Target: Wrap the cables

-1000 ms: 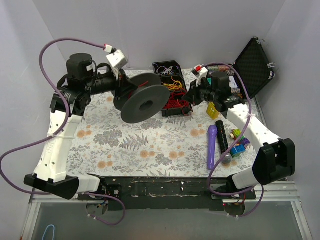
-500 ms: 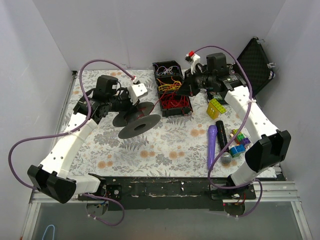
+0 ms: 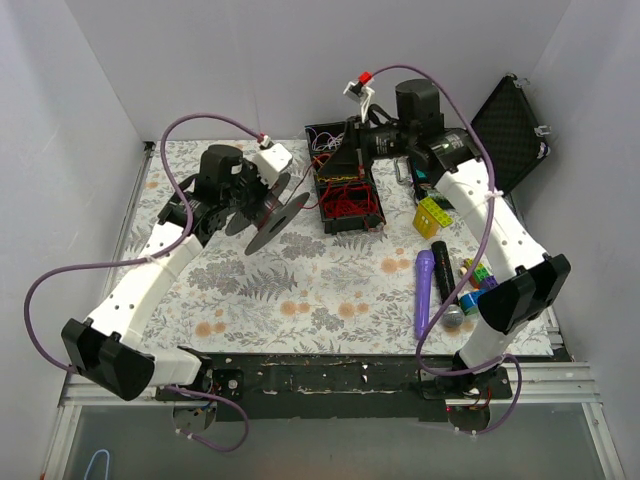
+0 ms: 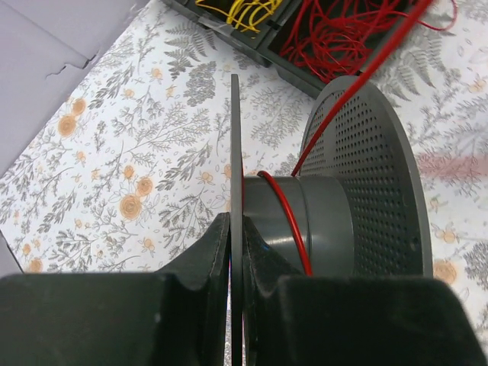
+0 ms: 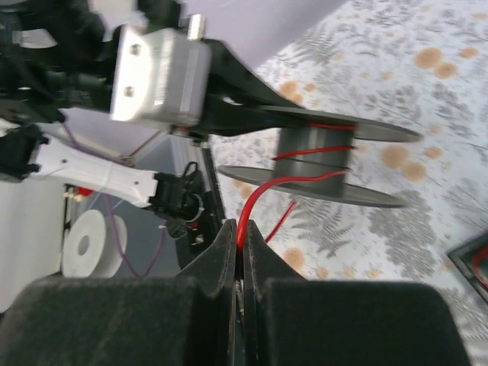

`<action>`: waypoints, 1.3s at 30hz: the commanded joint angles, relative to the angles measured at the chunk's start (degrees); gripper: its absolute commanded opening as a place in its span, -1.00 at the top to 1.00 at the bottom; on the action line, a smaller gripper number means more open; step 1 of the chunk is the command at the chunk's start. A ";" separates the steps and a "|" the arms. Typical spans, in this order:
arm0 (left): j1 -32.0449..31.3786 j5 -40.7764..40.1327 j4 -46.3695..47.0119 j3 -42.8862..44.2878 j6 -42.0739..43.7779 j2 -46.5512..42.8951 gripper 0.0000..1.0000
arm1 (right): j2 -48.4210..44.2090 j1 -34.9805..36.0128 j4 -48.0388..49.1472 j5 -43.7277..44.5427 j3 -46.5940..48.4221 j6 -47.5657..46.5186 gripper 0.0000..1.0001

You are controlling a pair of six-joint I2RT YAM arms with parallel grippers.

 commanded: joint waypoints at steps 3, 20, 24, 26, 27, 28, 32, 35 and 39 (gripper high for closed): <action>-0.10 -8.89 6.94 0.36 -7.88 2.51 1.00 | -1.81 7.23 33.55 -11.19 -6.19 25.21 0.97; 4.21 -8.11 13.10 16.52 -31.00 10.68 1.00 | 5.93 20.15 28.76 0.56 -2.23 24.38 0.97; 4.21 -7.15 11.52 21.01 -33.55 10.95 1.00 | 6.20 21.21 18.82 9.89 -1.17 16.55 0.97; 4.21 -6.79 11.17 21.63 -34.87 10.42 1.00 | 5.76 21.65 16.61 13.84 -1.61 14.43 0.97; 4.21 -6.62 11.08 21.98 -35.22 10.33 1.00 | 5.41 21.74 16.08 15.77 -2.31 13.47 0.97; 4.21 -6.53 10.90 22.68 -35.49 10.16 1.00 | 4.80 21.83 16.07 17.36 -3.44 13.02 0.97; 4.29 -5.57 10.46 25.93 -36.72 9.81 1.00 | 1.90 21.91 18.79 22.46 -8.80 11.44 0.97; 4.29 -1.71 10.64 27.95 -36.90 9.46 1.00 | -0.39 21.91 21.60 25.37 -13.46 11.17 0.82; 4.29 0.94 10.81 29.01 -37.77 8.75 1.00 | -2.41 21.91 25.73 25.29 -17.51 10.91 0.59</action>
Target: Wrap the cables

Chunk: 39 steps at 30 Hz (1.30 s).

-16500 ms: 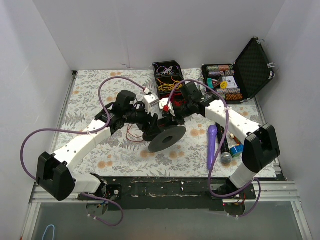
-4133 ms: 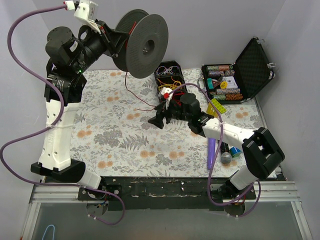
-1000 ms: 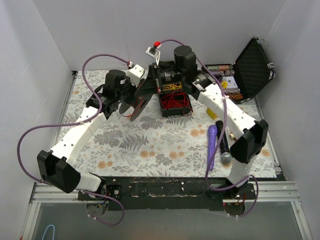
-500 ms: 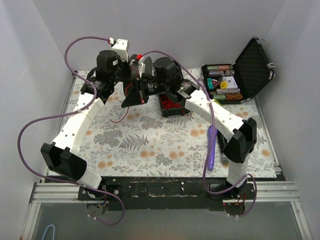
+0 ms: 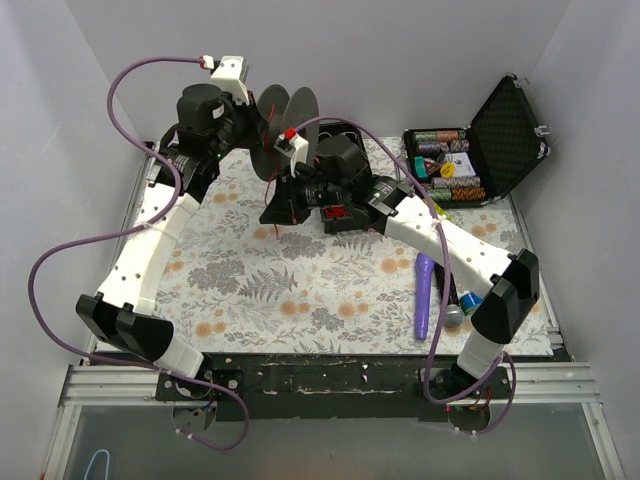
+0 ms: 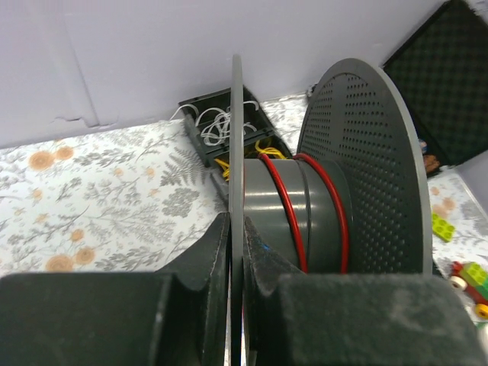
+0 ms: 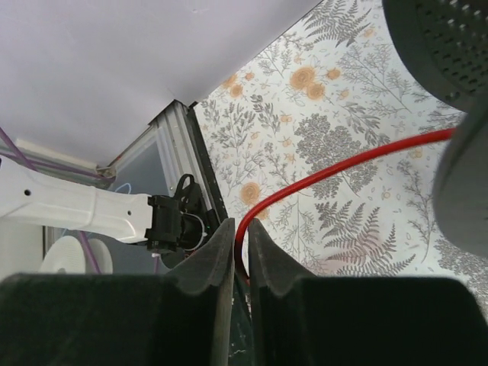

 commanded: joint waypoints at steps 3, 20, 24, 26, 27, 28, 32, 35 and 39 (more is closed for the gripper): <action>-0.03 5.23 3.95 4.90 -2.28 -4.56 1.00 | -4.80 -0.42 7.06 4.61 -6.22 -1.68 0.43; -0.03 8.92 3.95 11.50 -0.44 -4.92 1.00 | -16.76 -7.80 23.92 -1.27 -29.51 -2.48 -0.22; -0.03 9.62 3.86 11.76 -0.17 -5.18 1.00 | -18.87 -9.82 28.24 -5.83 -32.86 -3.96 -0.12; -0.03 10.06 3.60 11.76 -0.35 -5.35 1.00 | -19.13 -10.26 28.95 -8.12 -33.13 -5.11 0.07; -0.03 10.23 3.51 11.76 -0.43 -5.44 1.00 | -19.13 -10.53 28.95 -9.17 -33.13 -5.63 0.10; -0.03 10.32 3.42 11.67 -0.52 -5.53 1.00 | -19.13 -10.79 28.69 -9.71 -33.13 -6.25 0.10; -0.03 10.76 3.42 12.02 -0.09 -5.53 1.00 | -18.52 -11.32 26.67 -9.80 -33.04 -8.45 -0.02; -0.04 11.99 3.42 12.11 0.00 -5.70 1.00 | -18.17 -11.41 26.23 -10.41 -32.17 -11.08 -0.11; -0.03 13.57 3.60 12.20 0.27 -5.71 1.00 | -17.55 -12.90 26.22 -13.30 -30.93 -12.49 -0.18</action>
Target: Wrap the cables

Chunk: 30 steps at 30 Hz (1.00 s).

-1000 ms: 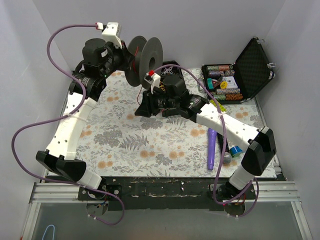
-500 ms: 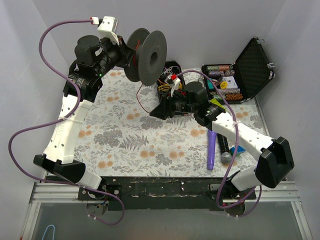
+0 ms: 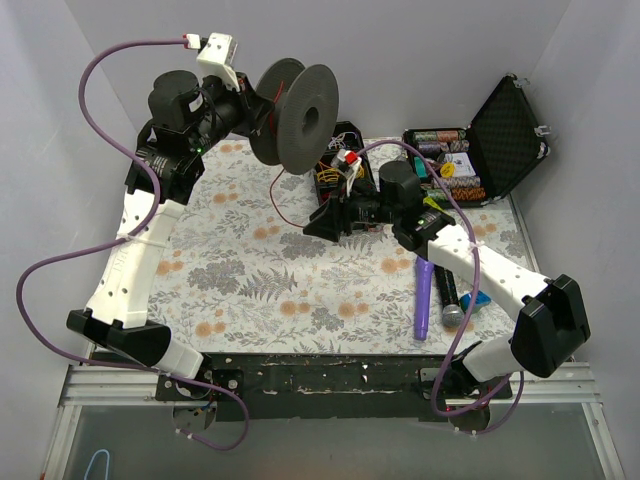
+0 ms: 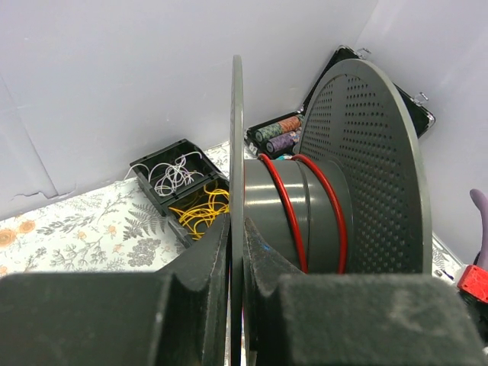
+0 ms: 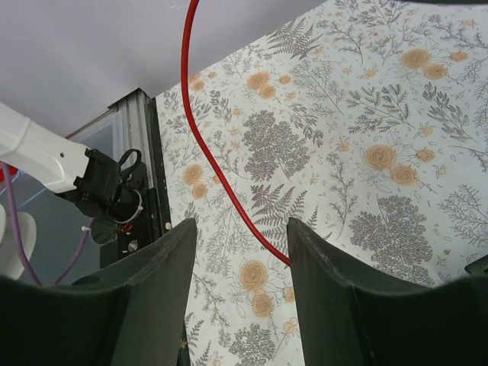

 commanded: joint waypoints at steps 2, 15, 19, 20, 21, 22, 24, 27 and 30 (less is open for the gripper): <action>0.01 4.66 3.56 3.61 0.47 -3.98 1.00 | -0.55 -1.76 1.05 -5.62 2.49 -7.16 -0.21; 0.01 9.06 4.00 3.35 0.12 -4.07 1.00 | 3.14 -1.67 -12.32 -8.35 6.62 -23.97 -0.22; 0.01 9.06 4.08 3.35 0.20 -4.07 1.00 | 4.20 -1.50 -12.76 -9.85 7.41 -24.32 -0.18; 0.01 9.06 4.08 3.26 0.12 -4.15 1.00 | 4.29 -1.49 -12.85 -10.11 7.41 -24.23 -0.13; 0.01 9.06 4.08 3.26 0.20 -4.15 1.00 | 4.29 -1.49 -12.76 -10.11 7.41 -24.06 -0.05; 0.01 9.06 4.08 3.17 0.29 -4.24 1.00 | 4.03 -1.49 -12.58 -10.11 7.32 -24.06 0.08; 0.01 9.15 4.08 3.00 0.47 -4.33 1.00 | 3.24 -1.49 -11.45 -10.20 6.54 -23.79 0.40; 0.01 9.24 4.08 2.30 0.73 -4.77 1.00 | 1.13 -1.58 -8.72 -9.24 4.08 -23.44 0.51; 0.01 9.33 4.17 2.03 0.82 -4.86 1.00 | -0.02 -1.76 -8.28 -8.71 2.58 -23.53 0.28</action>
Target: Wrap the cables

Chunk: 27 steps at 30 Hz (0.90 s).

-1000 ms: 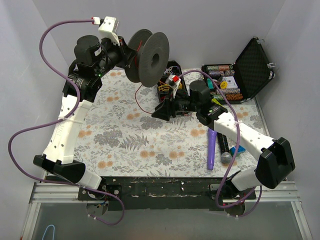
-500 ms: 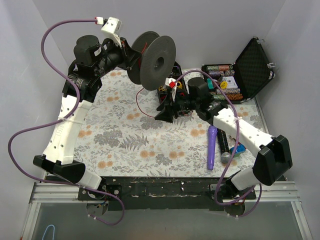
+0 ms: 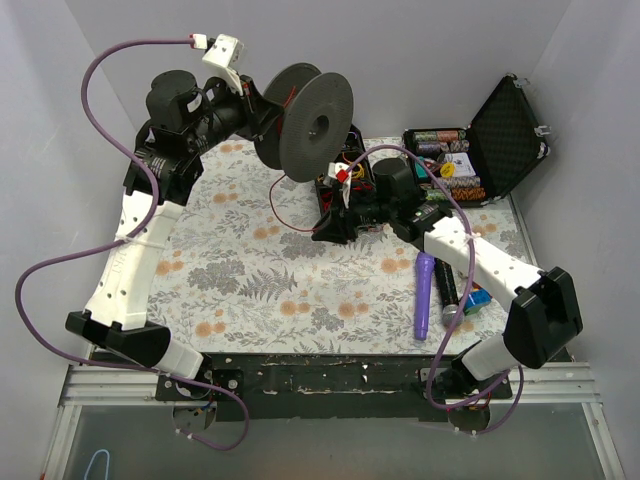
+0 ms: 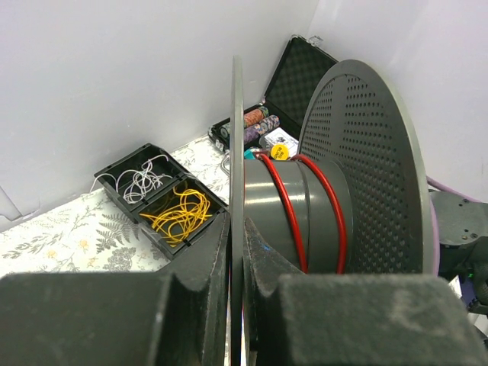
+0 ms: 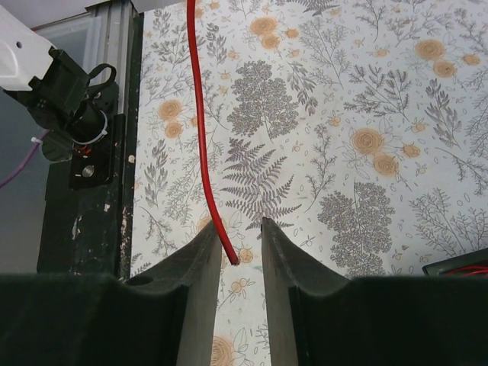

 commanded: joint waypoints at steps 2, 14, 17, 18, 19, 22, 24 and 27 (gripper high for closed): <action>0.01 1.63 4.17 1.72 -0.08 -4.53 1.00 | -3.52 -0.08 3.92 -0.29 -1.03 -0.47 0.15; 0.01 4.18 4.17 1.20 -0.08 -4.88 1.00 | -0.71 -0.08 -0.03 -0.11 4.24 -5.74 -0.08; 0.01 4.27 4.17 1.29 -0.17 -4.71 1.00 | -0.18 0.54 -0.82 -1.70 4.51 -6.79 -0.05; 0.01 4.36 4.17 1.37 -0.08 -4.71 1.00 | -0.18 0.80 -1.09 -2.48 4.51 -7.32 -0.04; 0.01 4.27 4.26 1.37 -0.17 -4.71 1.00 | -0.18 1.06 -1.00 -2.93 4.51 -7.50 -0.02; 0.01 4.27 4.17 1.11 0.01 -4.62 1.00 | -0.44 1.42 -1.00 -3.46 4.25 -7.68 0.06; 0.01 4.27 4.17 0.93 0.10 -4.62 1.00 | -0.79 1.51 -1.00 -3.63 4.07 -8.03 0.17; 0.01 4.27 4.17 0.76 0.01 -4.53 1.00 | -1.23 1.51 -1.26 -4.07 4.07 -8.21 0.46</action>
